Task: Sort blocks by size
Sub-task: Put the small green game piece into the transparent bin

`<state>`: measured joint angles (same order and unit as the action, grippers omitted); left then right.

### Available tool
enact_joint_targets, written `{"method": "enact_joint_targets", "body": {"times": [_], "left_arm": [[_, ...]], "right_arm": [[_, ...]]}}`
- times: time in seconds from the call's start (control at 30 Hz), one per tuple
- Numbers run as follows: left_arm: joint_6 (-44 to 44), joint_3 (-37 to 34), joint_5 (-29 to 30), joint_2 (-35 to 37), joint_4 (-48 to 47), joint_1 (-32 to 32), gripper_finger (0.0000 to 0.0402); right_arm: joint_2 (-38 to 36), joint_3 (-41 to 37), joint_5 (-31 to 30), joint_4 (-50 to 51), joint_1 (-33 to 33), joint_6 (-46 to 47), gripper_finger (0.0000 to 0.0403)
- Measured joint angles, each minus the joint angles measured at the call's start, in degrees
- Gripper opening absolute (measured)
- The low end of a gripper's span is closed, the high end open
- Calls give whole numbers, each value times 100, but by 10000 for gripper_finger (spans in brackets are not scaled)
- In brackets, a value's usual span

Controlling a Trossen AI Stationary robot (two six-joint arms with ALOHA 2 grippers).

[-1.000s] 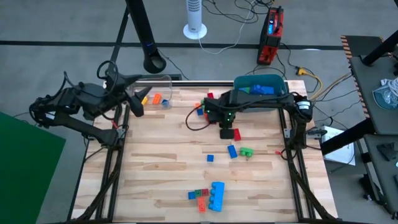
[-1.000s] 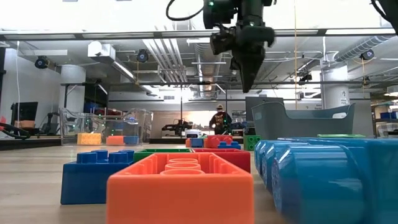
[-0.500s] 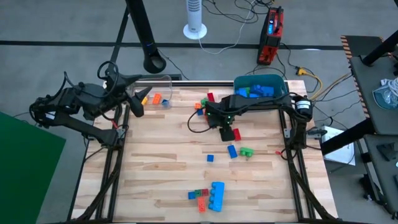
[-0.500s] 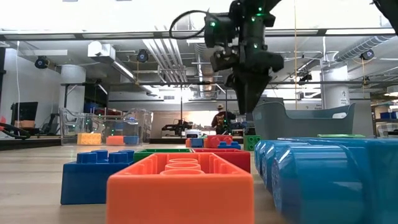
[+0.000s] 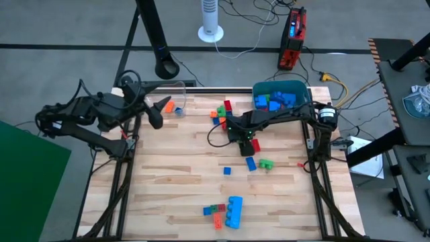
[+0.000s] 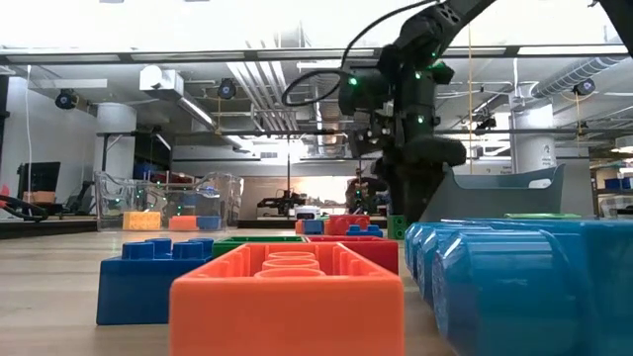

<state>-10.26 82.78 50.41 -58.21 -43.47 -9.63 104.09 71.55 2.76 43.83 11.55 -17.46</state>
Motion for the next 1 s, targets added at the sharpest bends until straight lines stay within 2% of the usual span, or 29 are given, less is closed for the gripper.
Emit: {"method": "enact_joint_targets", "body": {"times": [0.2,0.4,0.6,0.77,0.87,1.0], "left_arm": [[-82,0,0,-219,162,0,268],[-107,0,0,-356,162,-2,268],[-119,0,0,-491,163,-2,268],[-78,0,4,-512,169,-2,268],[-72,0,165,-512,166,-2,268],[-6,0,311,-518,145,-2,268]], "right_arm": [[44,-290,6,-679,89,-120,161],[223,-362,270,-905,190,-157,85],[50,-106,486,-728,194,51,84],[-605,662,675,-891,214,553,84],[-798,1136,812,-1340,250,880,84],[-912,1604,1397,-2813,345,1451,84]]}}
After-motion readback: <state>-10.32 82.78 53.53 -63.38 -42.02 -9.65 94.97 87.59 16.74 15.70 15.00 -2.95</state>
